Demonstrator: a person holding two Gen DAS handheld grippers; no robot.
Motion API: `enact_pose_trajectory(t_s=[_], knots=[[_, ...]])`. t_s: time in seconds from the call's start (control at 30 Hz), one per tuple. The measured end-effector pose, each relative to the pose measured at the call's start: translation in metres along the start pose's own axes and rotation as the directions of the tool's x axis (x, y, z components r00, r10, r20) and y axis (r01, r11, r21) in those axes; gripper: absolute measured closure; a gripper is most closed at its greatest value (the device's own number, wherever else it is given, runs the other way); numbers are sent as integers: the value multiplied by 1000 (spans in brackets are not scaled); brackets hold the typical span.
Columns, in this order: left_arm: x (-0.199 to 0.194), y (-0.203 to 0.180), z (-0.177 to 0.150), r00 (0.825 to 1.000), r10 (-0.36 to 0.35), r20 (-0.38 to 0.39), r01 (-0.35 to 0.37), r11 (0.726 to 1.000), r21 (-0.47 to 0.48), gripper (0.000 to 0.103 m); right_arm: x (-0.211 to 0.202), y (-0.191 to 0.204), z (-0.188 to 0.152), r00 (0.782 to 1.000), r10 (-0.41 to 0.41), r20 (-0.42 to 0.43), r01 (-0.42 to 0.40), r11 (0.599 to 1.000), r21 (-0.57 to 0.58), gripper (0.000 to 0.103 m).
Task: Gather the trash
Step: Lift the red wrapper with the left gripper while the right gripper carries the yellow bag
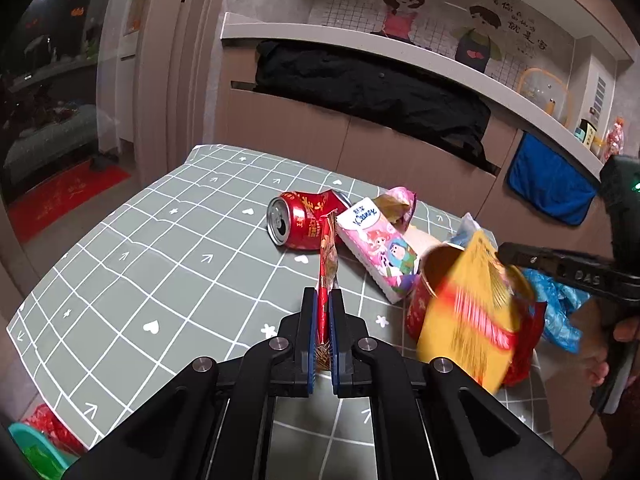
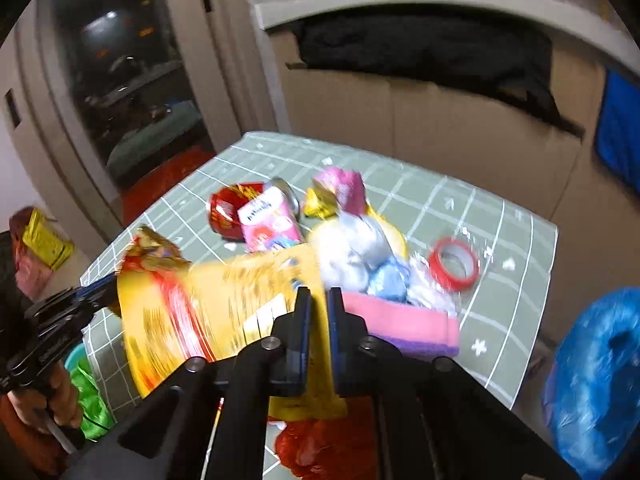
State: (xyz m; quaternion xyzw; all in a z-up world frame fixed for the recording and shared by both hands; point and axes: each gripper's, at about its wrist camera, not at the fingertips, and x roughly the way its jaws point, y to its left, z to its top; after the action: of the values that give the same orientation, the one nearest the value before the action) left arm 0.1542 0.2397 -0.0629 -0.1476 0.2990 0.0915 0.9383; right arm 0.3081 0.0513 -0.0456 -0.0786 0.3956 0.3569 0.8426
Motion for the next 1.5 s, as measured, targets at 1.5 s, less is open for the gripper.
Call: enact_pose_trajectory(t_s=[1.5], knots=[[-71, 15, -30, 999, -25, 38, 26, 998, -49, 98, -48, 142, -162, 982, 7, -190, -79, 924, -374, 75]])
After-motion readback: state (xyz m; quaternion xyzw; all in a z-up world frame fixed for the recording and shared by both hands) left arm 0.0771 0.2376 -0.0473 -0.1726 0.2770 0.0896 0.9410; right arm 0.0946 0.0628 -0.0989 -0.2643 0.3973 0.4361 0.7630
